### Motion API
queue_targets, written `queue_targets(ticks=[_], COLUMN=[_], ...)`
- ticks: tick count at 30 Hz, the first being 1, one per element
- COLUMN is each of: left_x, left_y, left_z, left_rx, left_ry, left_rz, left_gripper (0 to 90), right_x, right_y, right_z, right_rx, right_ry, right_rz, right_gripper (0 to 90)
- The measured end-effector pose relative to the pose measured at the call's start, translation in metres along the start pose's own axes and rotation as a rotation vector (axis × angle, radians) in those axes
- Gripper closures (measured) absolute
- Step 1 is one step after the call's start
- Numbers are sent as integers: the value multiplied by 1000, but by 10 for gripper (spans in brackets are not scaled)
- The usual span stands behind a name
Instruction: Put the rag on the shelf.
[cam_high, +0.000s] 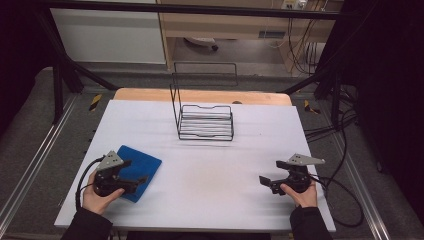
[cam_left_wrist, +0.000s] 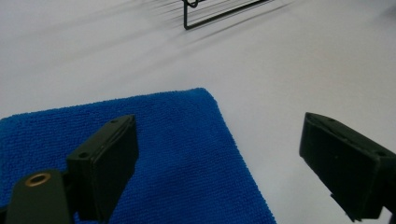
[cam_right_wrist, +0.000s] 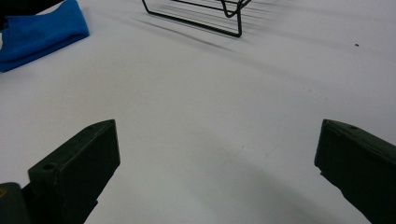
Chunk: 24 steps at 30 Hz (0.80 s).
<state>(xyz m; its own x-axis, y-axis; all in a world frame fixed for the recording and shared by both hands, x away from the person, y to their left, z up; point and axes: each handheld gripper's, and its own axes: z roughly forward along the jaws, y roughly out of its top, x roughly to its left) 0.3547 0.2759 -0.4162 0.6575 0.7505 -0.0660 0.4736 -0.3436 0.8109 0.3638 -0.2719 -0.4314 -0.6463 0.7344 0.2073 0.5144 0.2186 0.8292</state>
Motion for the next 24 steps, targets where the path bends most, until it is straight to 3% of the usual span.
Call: queue_targets(ticks=[10,24], left_x=[-13,-27], left_y=[-3,-12], left_z=[0,0], left_rx=[79,198], left_ry=[-8,-10], left_rz=[27,40], left_gripper=[256,591], right_x=[2,3], right_y=[0,-1], right_z=[3,4], right_rx=[17,28], right_ry=[-1,1], right_rz=[-11,-12], right_gripper=[8,9])
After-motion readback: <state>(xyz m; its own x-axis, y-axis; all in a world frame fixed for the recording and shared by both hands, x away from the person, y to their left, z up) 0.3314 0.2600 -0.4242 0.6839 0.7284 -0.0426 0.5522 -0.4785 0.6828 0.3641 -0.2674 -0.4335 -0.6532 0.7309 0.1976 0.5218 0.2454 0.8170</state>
